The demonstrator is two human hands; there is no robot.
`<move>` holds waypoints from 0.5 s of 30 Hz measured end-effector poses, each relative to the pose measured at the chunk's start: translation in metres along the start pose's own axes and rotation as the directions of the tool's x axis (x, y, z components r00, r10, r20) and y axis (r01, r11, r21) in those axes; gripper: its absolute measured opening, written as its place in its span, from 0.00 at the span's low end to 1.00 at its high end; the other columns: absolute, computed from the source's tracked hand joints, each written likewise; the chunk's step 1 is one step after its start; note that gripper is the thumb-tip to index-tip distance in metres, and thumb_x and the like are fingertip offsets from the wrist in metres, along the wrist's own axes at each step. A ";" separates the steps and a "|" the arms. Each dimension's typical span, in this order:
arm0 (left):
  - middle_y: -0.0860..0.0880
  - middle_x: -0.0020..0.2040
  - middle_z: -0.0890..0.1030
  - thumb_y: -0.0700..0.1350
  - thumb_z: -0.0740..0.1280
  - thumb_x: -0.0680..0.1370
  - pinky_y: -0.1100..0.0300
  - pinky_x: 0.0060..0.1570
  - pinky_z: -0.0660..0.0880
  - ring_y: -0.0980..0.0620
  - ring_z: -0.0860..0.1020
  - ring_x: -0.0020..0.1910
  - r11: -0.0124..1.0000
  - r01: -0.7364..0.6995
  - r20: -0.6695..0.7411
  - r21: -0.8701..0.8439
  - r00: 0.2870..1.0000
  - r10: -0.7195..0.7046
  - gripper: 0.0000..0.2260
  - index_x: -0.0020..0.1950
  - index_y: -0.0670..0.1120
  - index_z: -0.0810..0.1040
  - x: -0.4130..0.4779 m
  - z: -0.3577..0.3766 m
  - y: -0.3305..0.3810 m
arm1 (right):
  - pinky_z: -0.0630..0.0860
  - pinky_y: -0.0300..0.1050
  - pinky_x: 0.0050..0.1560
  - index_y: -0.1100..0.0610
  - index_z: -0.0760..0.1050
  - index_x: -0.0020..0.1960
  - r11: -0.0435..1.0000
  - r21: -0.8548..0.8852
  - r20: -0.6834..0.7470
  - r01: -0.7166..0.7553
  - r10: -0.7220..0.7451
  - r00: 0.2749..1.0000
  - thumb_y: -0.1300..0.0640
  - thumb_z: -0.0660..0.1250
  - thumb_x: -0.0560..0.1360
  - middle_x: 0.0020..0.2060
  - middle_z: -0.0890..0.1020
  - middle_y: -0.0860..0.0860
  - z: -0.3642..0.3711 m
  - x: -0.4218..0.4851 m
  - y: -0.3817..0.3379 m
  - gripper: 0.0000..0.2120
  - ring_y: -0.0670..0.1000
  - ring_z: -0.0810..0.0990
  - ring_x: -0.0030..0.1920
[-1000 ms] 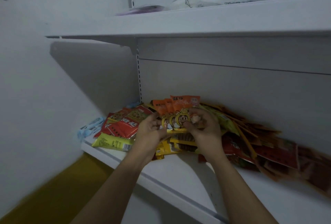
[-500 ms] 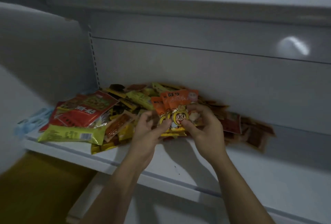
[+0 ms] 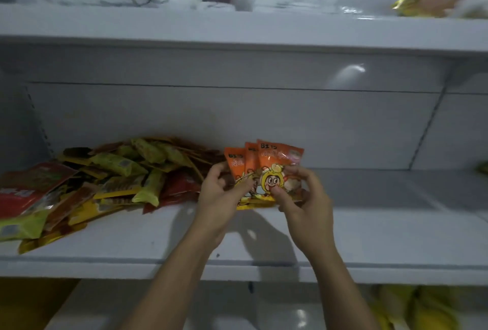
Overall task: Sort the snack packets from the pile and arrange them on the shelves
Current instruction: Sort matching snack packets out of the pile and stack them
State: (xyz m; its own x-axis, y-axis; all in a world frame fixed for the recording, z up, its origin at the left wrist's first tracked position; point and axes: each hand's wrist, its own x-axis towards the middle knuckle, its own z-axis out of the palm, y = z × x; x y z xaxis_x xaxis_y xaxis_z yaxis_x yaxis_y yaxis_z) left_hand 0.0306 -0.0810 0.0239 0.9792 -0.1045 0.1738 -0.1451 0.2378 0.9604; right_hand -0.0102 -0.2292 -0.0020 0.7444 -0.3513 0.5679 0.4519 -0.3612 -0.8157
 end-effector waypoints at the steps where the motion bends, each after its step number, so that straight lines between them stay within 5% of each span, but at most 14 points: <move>1: 0.48 0.50 0.85 0.34 0.72 0.75 0.59 0.46 0.81 0.52 0.84 0.47 1.000 0.005 0.024 0.007 1.000 -0.005 0.16 0.59 0.47 0.75 -0.006 0.024 -0.003 | 0.82 0.55 0.44 0.36 0.73 0.54 1.000 -0.009 -0.057 -0.017 0.017 0.998 0.55 0.75 0.73 0.48 0.82 0.46 -0.024 -0.001 0.002 0.18 0.50 0.83 0.46; 10: 0.46 0.53 0.83 0.36 0.73 0.74 0.56 0.48 0.80 0.47 0.82 0.53 0.998 0.062 0.200 0.018 0.978 -0.065 0.16 0.58 0.46 0.75 -0.072 0.224 -0.051 | 0.83 0.52 0.37 0.41 0.77 0.52 0.991 -0.059 -0.375 -0.121 0.090 0.923 0.61 0.75 0.71 0.48 0.80 0.52 -0.252 -0.044 0.025 0.18 0.54 0.82 0.48; 15: 0.47 0.54 0.82 0.39 0.74 0.74 0.53 0.52 0.79 0.49 0.82 0.53 0.996 0.087 0.338 0.031 0.937 -0.092 0.18 0.61 0.47 0.74 -0.120 0.324 -0.076 | 0.83 0.54 0.44 0.42 0.79 0.51 0.984 -0.062 -0.531 -0.170 0.112 0.840 0.63 0.76 0.71 0.54 0.81 0.49 -0.356 -0.083 0.023 0.17 0.52 0.82 0.51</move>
State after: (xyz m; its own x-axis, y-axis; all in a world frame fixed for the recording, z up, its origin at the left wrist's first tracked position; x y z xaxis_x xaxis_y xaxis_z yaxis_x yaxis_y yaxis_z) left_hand -0.1221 -0.3996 0.0003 0.8827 -0.4460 0.1478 -0.0637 0.1981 0.9781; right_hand -0.2367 -0.5160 -0.0292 0.4145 -0.7942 0.4443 0.2875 -0.3490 -0.8919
